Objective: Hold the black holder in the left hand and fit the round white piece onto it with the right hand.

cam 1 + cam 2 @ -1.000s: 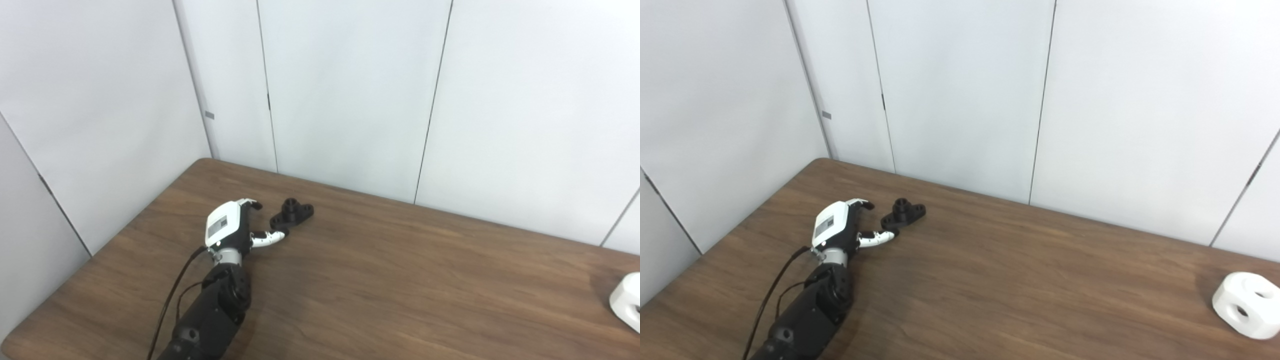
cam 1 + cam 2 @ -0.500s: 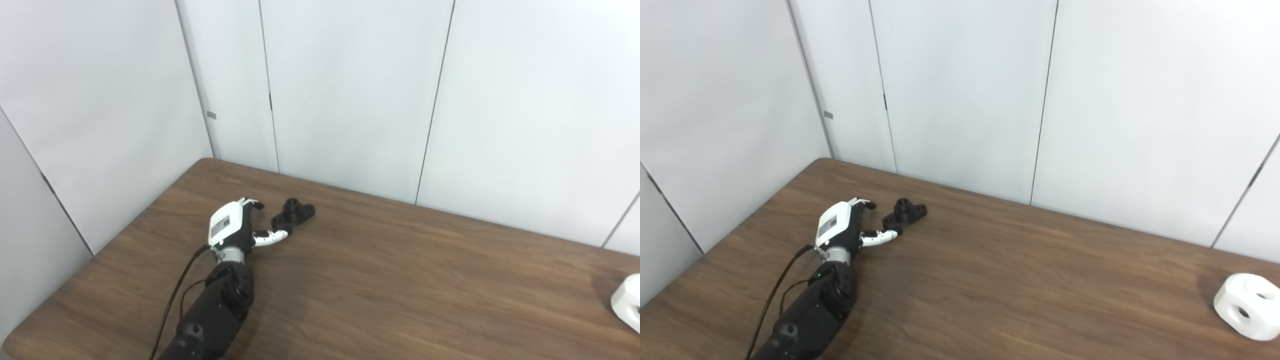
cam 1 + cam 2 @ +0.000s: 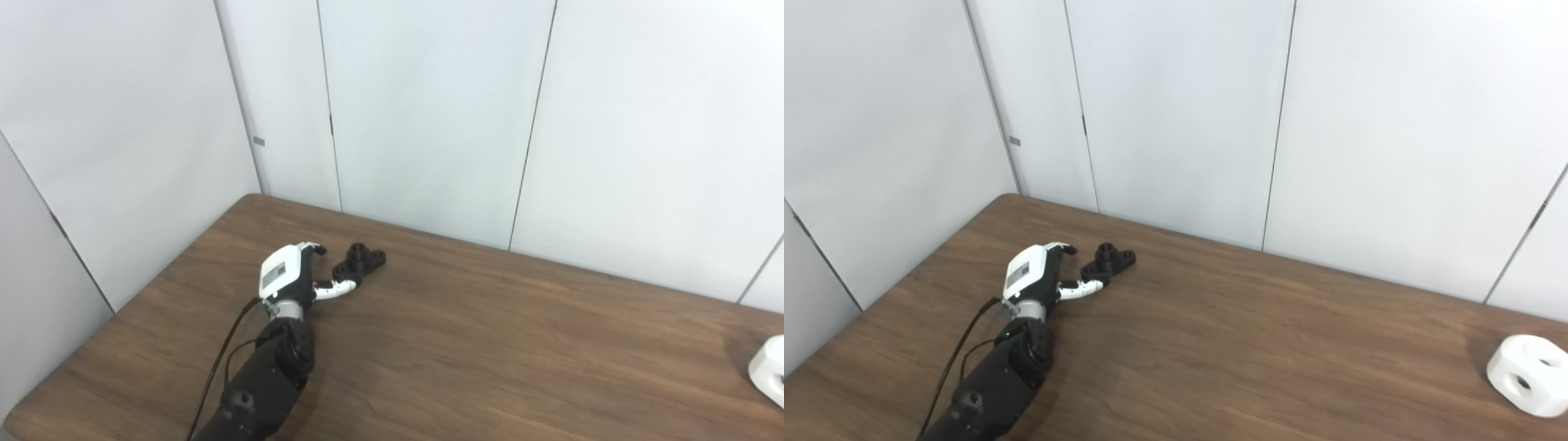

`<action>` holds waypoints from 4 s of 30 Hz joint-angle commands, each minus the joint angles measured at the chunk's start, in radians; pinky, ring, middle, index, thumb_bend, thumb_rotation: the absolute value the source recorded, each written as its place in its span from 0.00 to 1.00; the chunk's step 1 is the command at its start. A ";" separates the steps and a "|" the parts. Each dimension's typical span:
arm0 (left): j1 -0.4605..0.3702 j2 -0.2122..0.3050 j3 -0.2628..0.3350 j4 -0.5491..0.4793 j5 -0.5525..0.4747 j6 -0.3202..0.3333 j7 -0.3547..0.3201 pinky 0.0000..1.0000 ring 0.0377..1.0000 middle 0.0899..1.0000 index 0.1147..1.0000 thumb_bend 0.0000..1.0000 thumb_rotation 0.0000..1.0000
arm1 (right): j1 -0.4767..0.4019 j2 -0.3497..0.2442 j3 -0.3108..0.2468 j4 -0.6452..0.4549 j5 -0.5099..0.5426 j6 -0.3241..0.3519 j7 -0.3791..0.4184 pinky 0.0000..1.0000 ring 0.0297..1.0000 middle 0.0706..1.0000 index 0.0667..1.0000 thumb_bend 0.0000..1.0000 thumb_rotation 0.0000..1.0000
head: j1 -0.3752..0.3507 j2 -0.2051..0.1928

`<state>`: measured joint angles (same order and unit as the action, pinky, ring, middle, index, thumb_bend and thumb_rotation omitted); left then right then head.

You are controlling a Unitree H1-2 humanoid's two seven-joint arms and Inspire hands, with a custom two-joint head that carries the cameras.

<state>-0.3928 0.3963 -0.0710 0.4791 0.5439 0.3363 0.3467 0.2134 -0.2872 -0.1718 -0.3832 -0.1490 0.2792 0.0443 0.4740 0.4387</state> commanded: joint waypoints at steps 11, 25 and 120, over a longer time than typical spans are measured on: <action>-0.022 -0.034 -0.054 0.022 0.000 0.006 -0.049 0.96 0.88 0.88 0.72 0.99 0.23 | 0.015 -0.002 0.005 -0.011 -0.039 0.045 -0.008 0.67 0.82 0.87 0.86 0.50 0.67 | -0.007 -0.001; 0.001 -0.044 -0.075 0.004 -0.011 0.011 -0.079 0.98 0.90 0.88 0.71 0.97 0.22 | 0.014 0.005 0.003 -0.009 -0.035 0.046 -0.011 0.68 0.82 0.87 0.86 0.47 0.64 | -0.014 0.001; 0.152 -0.041 -0.447 -0.431 0.207 -0.473 -0.415 0.96 0.90 0.82 0.41 0.52 0.05 | -0.026 0.152 0.035 0.055 -0.050 -0.219 -0.159 0.56 0.72 0.79 0.75 0.60 0.40 | -0.545 0.017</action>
<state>-0.2570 0.3552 -0.4998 0.0301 0.7189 -0.1077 -0.0471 0.1907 -0.1475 -0.1323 -0.3117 -0.1766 0.1074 -0.0916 -0.0705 0.4541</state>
